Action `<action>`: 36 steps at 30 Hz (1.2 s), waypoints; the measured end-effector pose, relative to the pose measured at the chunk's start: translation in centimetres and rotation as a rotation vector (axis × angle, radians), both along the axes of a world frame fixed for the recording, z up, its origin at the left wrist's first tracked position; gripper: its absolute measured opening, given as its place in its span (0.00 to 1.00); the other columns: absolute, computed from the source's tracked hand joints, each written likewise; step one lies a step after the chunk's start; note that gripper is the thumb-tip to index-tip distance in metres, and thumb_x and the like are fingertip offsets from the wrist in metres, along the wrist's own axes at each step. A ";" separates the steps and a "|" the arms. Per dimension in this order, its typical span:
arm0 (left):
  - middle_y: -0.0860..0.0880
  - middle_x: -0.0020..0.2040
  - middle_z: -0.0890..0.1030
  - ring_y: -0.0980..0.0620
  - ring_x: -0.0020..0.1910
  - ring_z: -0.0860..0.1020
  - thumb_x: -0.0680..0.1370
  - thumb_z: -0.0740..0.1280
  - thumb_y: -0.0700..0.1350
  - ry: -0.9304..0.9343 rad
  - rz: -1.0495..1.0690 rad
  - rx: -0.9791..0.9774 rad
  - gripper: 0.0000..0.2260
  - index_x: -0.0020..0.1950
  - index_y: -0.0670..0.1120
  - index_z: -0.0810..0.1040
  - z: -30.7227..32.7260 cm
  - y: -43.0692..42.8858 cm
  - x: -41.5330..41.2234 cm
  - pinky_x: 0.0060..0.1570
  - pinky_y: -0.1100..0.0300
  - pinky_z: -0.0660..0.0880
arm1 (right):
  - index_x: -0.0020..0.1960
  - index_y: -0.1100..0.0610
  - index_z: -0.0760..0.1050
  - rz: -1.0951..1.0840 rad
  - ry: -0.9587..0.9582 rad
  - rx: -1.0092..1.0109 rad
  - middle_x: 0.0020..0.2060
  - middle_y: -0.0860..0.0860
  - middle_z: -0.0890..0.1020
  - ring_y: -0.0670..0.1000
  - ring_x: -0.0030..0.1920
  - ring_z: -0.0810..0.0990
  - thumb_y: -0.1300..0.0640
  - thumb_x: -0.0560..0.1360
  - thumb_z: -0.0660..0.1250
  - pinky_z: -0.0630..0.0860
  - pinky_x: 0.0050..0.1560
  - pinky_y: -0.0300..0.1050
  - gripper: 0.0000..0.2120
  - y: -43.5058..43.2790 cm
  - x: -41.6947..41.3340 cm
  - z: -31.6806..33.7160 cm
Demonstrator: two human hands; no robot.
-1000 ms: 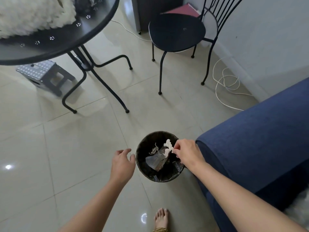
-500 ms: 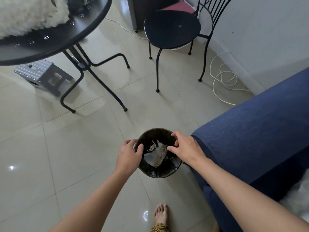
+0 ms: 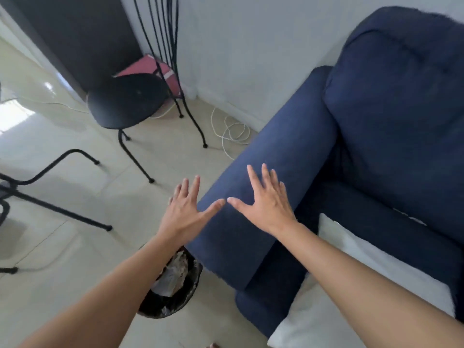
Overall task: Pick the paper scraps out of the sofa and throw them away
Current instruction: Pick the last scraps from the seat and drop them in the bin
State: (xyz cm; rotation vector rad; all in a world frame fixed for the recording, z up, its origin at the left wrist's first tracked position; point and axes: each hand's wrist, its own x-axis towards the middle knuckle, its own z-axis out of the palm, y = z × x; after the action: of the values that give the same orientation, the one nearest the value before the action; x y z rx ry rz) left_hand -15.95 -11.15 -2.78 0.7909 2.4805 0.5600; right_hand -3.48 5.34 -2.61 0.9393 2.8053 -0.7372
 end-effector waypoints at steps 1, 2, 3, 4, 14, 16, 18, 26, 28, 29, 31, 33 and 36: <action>0.46 0.81 0.48 0.49 0.79 0.44 0.72 0.55 0.75 0.012 -0.052 0.003 0.45 0.81 0.53 0.46 0.3 2.7 1.0 0.75 0.47 0.47 | 0.83 0.47 0.41 -0.053 -0.002 0.016 0.83 0.58 0.44 0.61 0.82 0.43 0.24 0.73 0.54 0.48 0.80 0.63 0.48 2.2 1.8 0.1; 0.46 0.81 0.48 0.49 0.79 0.44 0.72 0.55 0.74 0.024 -0.104 0.006 0.44 0.81 0.52 0.46 0.4 5.4 2.1 0.75 0.47 0.47 | 0.83 0.47 0.40 -0.106 -0.007 0.027 0.83 0.58 0.45 0.61 0.82 0.43 0.24 0.73 0.54 0.48 0.80 0.63 0.49 4.4 3.8 0.2; 0.46 0.81 0.49 0.49 0.79 0.44 0.73 0.56 0.74 0.036 -0.149 0.009 0.44 0.81 0.52 0.47 0.5 8.0 3.5 0.75 0.48 0.48 | 0.83 0.47 0.40 -0.157 -0.015 0.032 0.83 0.58 0.45 0.61 0.82 0.43 0.24 0.73 0.54 0.48 0.80 0.63 0.49 6.6 6.0 0.2; 0.47 0.81 0.48 0.50 0.79 0.44 0.73 0.56 0.74 0.044 -0.189 0.009 0.44 0.81 0.53 0.46 0.5 10.5 4.9 0.75 0.48 0.47 | 0.83 0.46 0.40 -0.206 -0.027 0.031 0.83 0.58 0.45 0.61 0.82 0.44 0.23 0.73 0.54 0.48 0.80 0.62 0.49 8.7 8.2 0.1; 0.47 0.81 0.49 0.47 0.79 0.47 0.70 0.54 0.77 0.032 -0.559 -0.063 0.47 0.81 0.52 0.45 -3.2 32.6 21.3 0.75 0.45 0.50 | 0.83 0.49 0.45 -0.691 -0.135 -0.025 0.82 0.58 0.55 0.59 0.81 0.54 0.24 0.72 0.57 0.58 0.77 0.60 0.50 24.2 30.7 -4.1; 0.47 0.81 0.48 0.46 0.79 0.47 0.71 0.55 0.76 0.026 -0.609 -0.094 0.47 0.81 0.51 0.45 -4.6 35.8 24.2 0.75 0.45 0.51 | 0.83 0.51 0.47 -0.794 -0.148 -0.030 0.79 0.58 0.60 0.58 0.79 0.61 0.24 0.72 0.58 0.64 0.72 0.60 0.50 26.1 34.1 -6.0; 0.48 0.81 0.48 0.47 0.79 0.46 0.70 0.54 0.77 0.023 -0.652 -0.120 0.49 0.81 0.49 0.44 -6.2 38.2 26.5 0.76 0.46 0.50 | 0.83 0.53 0.49 -0.893 -0.163 -0.071 0.78 0.58 0.63 0.59 0.77 0.63 0.24 0.72 0.57 0.66 0.71 0.61 0.50 27.7 36.4 -8.2; 0.48 0.81 0.47 0.48 0.79 0.45 0.68 0.53 0.79 0.012 -0.715 -0.248 0.53 0.81 0.46 0.44 -14.6 44.1 29.1 0.76 0.46 0.48 | 0.83 0.60 0.52 -1.167 -0.190 -0.217 0.82 0.60 0.50 0.60 0.82 0.46 0.26 0.73 0.61 0.47 0.79 0.67 0.52 32.9 35.8 -18.3; 0.47 0.81 0.49 0.47 0.79 0.46 0.69 0.53 0.78 0.035 -0.682 -0.265 0.52 0.80 0.45 0.44 -16.6 44.8 28.9 0.76 0.46 0.48 | 0.83 0.60 0.51 -1.186 -0.180 -0.189 0.82 0.61 0.48 0.60 0.82 0.45 0.27 0.73 0.62 0.45 0.78 0.69 0.53 33.5 34.4 -20.5; 0.47 0.81 0.49 0.47 0.79 0.46 0.69 0.53 0.78 0.056 -0.664 -0.265 0.52 0.80 0.44 0.45 -17.5 45.1 28.7 0.76 0.45 0.48 | 0.82 0.61 0.51 -1.198 -0.168 -0.166 0.82 0.62 0.47 0.60 0.82 0.44 0.27 0.73 0.62 0.43 0.78 0.69 0.53 33.7 33.6 -21.4; 0.46 0.81 0.49 0.47 0.79 0.46 0.69 0.52 0.78 0.093 -0.629 -0.265 0.52 0.80 0.44 0.44 -19.2 45.5 28.3 0.76 0.44 0.47 | 0.82 0.61 0.50 -1.255 -0.136 -0.140 0.82 0.63 0.47 0.60 0.82 0.42 0.26 0.71 0.63 0.40 0.77 0.71 0.55 34.2 32.0 -23.0; 0.45 0.81 0.49 0.46 0.79 0.47 0.69 0.51 0.78 0.110 -0.606 -0.243 0.52 0.80 0.44 0.44 -20.5 45.6 28.1 0.76 0.43 0.47 | 0.83 0.59 0.50 -1.351 -0.090 -0.124 0.82 0.63 0.47 0.61 0.82 0.42 0.25 0.69 0.65 0.38 0.76 0.72 0.56 34.9 30.6 -24.1; 0.46 0.81 0.49 0.47 0.79 0.46 0.70 0.51 0.77 0.117 -0.603 -0.193 0.50 0.80 0.45 0.45 -21.7 45.2 28.1 0.75 0.41 0.47 | 0.79 0.52 0.61 -1.500 -0.036 -0.096 0.82 0.60 0.51 0.60 0.82 0.45 0.29 0.68 0.70 0.40 0.76 0.72 0.48 36.0 29.2 -25.2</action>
State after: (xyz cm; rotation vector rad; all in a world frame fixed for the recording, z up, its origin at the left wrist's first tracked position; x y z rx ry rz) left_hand 12.14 34.07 -24.47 1.4373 2.1822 0.0573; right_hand 25.77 41.32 -27.83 2.8693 1.5163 -0.8177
